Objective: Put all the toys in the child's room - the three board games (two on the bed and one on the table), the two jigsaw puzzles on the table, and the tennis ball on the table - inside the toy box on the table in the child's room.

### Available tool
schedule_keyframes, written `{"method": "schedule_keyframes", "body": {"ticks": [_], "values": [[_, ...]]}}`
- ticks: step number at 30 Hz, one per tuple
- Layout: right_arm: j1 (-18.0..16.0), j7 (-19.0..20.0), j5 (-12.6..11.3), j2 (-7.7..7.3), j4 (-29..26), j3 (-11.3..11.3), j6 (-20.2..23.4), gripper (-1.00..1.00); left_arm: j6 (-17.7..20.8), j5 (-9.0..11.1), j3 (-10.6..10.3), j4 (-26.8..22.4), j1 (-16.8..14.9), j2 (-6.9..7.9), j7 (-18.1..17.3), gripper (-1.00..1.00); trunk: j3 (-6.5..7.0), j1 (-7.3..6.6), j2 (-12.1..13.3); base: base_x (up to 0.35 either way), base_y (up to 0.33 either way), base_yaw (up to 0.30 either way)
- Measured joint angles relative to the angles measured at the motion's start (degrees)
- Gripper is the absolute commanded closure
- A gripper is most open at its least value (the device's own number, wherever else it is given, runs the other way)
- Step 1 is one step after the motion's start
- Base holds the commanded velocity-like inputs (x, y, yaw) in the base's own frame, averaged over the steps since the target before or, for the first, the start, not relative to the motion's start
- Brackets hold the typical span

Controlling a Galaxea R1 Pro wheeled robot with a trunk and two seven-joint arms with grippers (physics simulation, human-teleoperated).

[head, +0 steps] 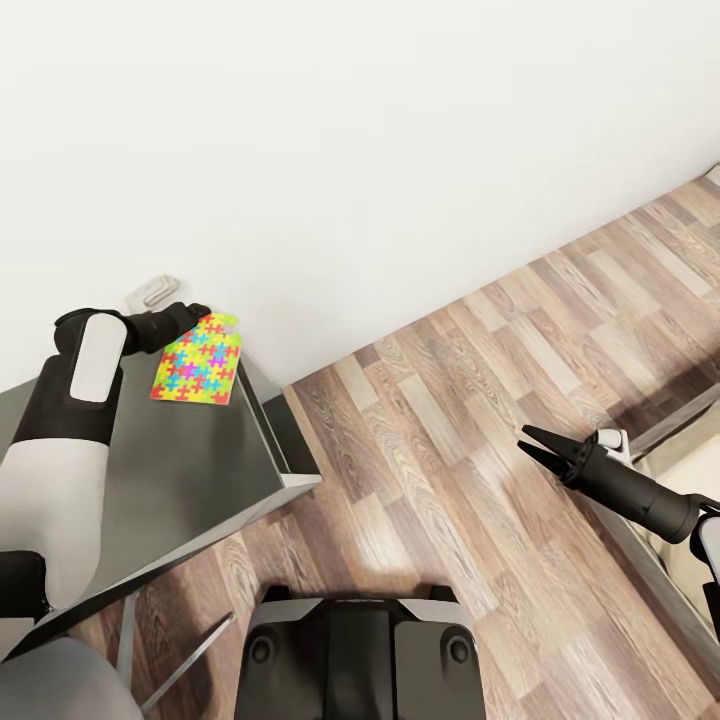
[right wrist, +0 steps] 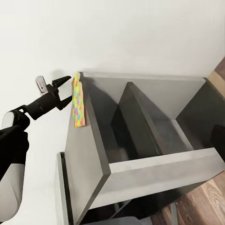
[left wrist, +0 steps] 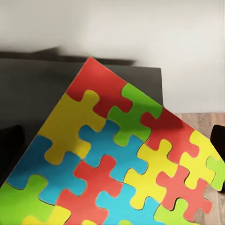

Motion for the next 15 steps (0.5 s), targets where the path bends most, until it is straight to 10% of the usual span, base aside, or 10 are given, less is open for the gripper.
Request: {"method": "schedule_keyframes", "body": {"ticks": [15], "values": [[0.0, 0.0, 0.0, 0.07, -0.1, 0.1, 0.0, -1.0, 0.0, -0.2, 0.0, -0.5, 0.3, 0.0, 0.0, -1.0, 0.0, 0.07, 0.0, 0.0, 0.0, -0.077]]}}
